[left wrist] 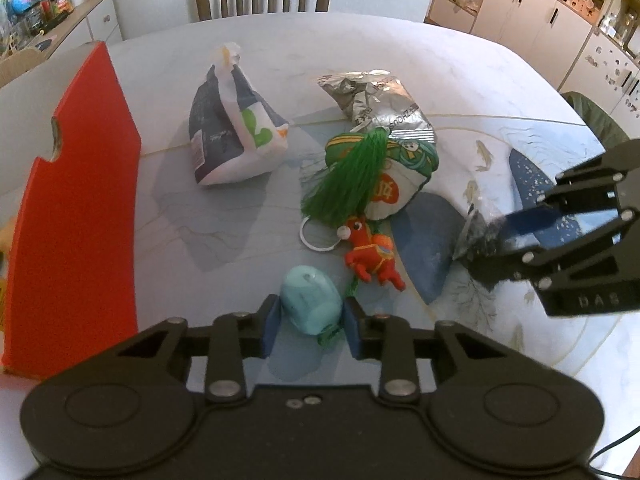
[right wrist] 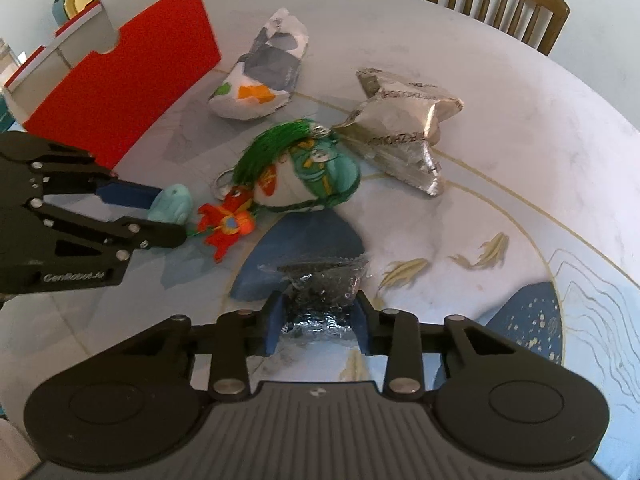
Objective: Organize objects
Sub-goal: 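Grasp the black bead bag with the right gripper while the left grasps the teal plush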
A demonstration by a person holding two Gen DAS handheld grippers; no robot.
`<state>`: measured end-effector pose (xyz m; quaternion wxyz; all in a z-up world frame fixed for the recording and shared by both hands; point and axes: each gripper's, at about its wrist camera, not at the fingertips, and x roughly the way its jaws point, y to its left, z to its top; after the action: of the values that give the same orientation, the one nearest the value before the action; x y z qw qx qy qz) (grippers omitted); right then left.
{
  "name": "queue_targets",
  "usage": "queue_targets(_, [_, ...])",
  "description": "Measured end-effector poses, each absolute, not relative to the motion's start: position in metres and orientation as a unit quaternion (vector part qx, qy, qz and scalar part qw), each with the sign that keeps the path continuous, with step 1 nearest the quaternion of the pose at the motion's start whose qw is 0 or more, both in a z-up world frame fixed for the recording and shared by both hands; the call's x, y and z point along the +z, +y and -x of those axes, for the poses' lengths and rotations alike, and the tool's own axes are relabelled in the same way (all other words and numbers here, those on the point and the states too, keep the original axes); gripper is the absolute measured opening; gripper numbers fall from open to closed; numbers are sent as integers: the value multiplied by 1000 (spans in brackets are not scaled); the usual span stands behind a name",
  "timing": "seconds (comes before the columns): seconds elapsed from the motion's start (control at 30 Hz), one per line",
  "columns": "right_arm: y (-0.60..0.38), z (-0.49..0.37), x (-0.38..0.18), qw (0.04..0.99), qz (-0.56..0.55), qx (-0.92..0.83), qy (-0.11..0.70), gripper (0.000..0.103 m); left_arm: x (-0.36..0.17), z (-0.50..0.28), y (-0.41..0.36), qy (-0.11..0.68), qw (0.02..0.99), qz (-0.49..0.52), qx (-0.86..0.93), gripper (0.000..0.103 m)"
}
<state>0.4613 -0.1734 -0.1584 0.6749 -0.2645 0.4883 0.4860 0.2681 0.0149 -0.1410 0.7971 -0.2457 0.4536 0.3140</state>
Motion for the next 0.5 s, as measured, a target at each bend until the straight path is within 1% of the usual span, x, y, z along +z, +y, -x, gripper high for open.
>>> queue_targets(0.23, [-175, -434, -141, 664, 269, 496, 490, 34, -124, -254, 6, 445, 805, 252, 301, 32])
queue_targets(0.5, [-166, -398, -98, 656, 269, 522, 474, 34, -87, -227, 5, 426, 816, 256, 295, 32])
